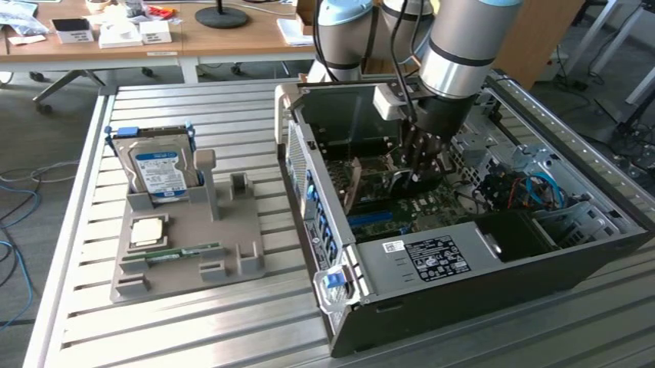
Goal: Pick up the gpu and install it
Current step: 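Insert the gpu into the slot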
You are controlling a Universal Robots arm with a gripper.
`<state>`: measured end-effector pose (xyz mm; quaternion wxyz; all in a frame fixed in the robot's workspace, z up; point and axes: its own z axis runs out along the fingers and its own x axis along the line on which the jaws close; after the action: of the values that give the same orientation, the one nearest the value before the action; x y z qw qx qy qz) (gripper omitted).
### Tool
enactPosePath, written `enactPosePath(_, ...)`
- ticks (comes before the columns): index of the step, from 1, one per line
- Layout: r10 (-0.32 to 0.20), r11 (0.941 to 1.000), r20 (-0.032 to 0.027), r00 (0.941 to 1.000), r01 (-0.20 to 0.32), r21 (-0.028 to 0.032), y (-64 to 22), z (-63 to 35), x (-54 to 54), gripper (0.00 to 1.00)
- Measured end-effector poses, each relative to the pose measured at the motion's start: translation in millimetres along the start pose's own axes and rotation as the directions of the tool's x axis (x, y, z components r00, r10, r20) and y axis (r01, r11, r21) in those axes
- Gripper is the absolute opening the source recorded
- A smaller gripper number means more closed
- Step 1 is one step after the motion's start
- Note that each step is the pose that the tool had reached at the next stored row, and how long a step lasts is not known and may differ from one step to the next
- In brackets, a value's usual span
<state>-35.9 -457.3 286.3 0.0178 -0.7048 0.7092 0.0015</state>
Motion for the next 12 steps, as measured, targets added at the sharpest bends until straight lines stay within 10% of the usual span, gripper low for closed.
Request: enactPosePath(12, 0.003, 1.0, 0.0001, 1.0, -0.003, 0.0001, 10.8, 1.1, 0.0, 0.27)
